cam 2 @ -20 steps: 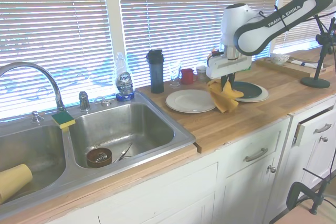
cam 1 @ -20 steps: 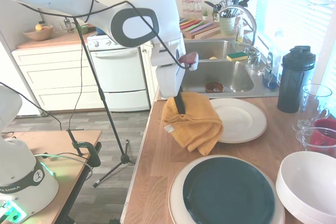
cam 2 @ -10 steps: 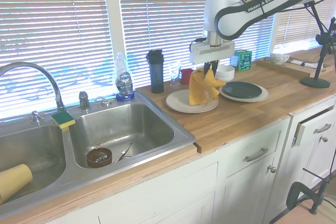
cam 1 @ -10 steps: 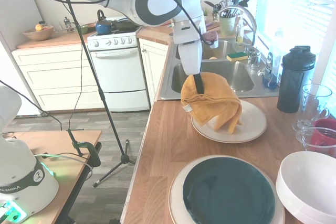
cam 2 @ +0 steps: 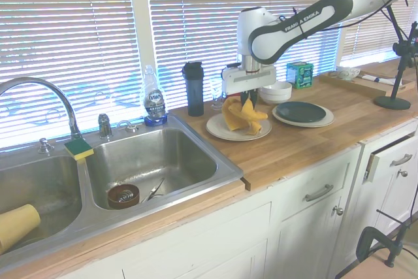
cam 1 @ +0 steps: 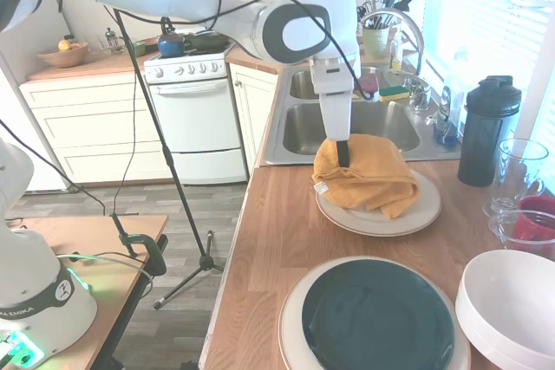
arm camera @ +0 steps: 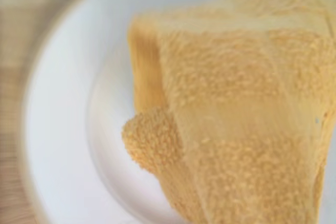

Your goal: Wipe the white plate in clockwise motion

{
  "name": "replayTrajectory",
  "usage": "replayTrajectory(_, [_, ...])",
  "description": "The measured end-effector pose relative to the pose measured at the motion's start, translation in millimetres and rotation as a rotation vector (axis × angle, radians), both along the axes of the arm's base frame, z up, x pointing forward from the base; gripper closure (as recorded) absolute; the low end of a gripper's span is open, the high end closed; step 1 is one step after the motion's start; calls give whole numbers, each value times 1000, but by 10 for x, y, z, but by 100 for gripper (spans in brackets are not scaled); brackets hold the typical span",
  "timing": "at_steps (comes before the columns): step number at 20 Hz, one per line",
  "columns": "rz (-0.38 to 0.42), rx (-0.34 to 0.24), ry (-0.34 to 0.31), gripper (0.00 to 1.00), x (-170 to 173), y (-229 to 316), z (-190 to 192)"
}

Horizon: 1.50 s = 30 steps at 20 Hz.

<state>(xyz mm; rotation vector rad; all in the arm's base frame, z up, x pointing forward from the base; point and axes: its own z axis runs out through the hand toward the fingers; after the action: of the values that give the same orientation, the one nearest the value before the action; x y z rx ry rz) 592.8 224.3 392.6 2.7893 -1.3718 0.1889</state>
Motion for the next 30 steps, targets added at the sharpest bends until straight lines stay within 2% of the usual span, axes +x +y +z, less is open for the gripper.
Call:
replayTrajectory(7, [8,8,30,100,56,92,-359])
replayTrajectory(14, [21,25,28,100,231,289,-523])
replayTrajectory(23, [-24,28,-17,100,720,196,-522])
replayTrajectory(30, [-68,7,-26,100,851,-119,-496])
